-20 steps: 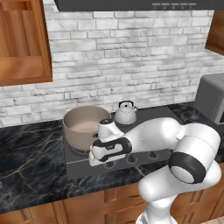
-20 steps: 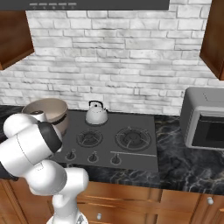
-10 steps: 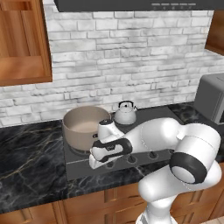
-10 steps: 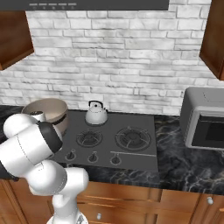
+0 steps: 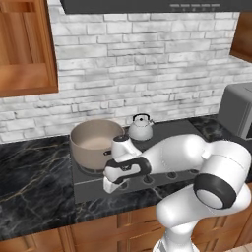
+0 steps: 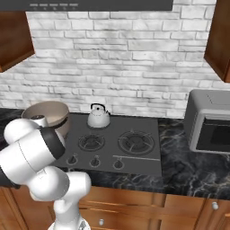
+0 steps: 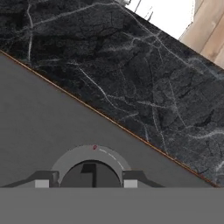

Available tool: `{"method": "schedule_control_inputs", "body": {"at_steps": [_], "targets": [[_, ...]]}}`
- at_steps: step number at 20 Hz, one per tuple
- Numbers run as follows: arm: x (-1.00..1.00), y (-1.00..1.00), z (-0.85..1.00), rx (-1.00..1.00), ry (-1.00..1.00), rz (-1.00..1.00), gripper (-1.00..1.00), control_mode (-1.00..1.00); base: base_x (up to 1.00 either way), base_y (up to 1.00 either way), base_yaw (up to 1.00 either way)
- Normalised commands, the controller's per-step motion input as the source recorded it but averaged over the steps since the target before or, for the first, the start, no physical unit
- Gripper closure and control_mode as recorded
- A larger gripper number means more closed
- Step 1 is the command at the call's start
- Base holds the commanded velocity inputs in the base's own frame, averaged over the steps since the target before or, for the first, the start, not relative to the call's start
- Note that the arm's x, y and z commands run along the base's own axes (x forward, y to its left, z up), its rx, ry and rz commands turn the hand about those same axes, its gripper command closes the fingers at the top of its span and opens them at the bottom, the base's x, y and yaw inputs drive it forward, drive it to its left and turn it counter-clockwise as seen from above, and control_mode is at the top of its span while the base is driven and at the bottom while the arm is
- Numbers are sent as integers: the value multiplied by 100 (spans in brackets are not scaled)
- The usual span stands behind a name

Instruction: Pick the kettle from the cabinet and place it on a stove burner. Then pick the pot from the counter and place it on another stove burner. Finally, turn both burners on.

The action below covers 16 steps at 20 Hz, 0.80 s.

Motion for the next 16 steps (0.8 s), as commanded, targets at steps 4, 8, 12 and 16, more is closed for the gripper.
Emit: {"method": "schedule_control_inputs", "body": {"at_steps": [4, 8, 12, 16], "targets": [[0, 0, -28, 9, 0, 27, 100, -100, 0, 0, 0], [0, 0, -29, 8, 0, 27, 100, -100, 0, 0, 0], [0, 0, -33, 4, 0, 27, 100, -100, 0, 0, 0], [0, 0, -36, 0, 0, 27, 100, -100, 0, 0, 0]]}}
